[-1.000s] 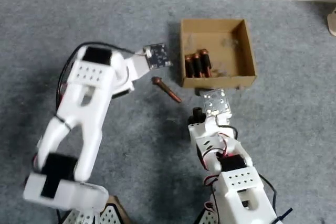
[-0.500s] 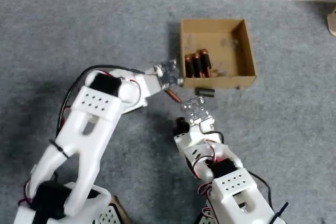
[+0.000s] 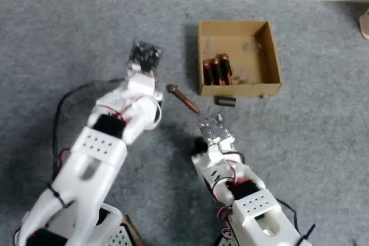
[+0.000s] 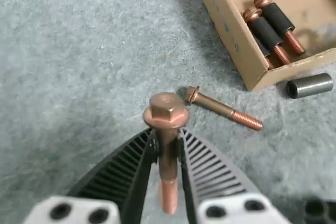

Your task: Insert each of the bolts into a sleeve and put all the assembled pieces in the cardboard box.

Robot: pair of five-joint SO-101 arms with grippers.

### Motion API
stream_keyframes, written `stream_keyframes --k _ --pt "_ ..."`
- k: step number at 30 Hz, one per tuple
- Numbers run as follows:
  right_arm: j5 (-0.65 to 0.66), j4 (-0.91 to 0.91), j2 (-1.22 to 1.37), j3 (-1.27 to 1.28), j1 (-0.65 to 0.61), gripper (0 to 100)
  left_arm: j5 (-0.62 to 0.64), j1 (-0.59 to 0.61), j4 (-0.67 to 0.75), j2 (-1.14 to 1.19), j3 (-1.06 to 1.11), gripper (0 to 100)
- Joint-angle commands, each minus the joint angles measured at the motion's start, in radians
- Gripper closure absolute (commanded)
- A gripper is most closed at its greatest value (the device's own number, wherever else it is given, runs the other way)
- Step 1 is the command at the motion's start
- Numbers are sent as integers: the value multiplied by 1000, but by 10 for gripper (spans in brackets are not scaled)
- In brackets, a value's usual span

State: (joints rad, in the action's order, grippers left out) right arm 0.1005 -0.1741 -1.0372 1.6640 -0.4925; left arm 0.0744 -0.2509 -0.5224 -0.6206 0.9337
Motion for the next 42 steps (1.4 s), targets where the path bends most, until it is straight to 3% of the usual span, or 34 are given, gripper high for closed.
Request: stream_keyframes --k 1,3,8,13,18,20,28,33,40,42 --pt "5 335 -19 107 -8 994 11 -59 229 -102 101 990" --pt "5 433 -10 139 -4 994 11 -79 315 -159 148 990" --pt "5 486 19 150 -4 994 12 -101 491 -317 243 990" --pt "6 552 71 150 -4 994 29 -102 582 -449 321 993" --pt "9 659 142 150 -8 994 419 -93 583 -487 357 990" --pt "9 684 176 150 -15 994 482 -94 586 -487 355 990" --pt "12 762 259 150 -58 994 431 -145 589 -487 371 993" --pt "12 765 257 150 -59 994 301 -209 589 -487 401 993" --pt "12 765 257 150 -58 994 270 -213 583 -487 412 993" --pt "12 765 257 150 -58 994 193 -217 583 -486 427 993"
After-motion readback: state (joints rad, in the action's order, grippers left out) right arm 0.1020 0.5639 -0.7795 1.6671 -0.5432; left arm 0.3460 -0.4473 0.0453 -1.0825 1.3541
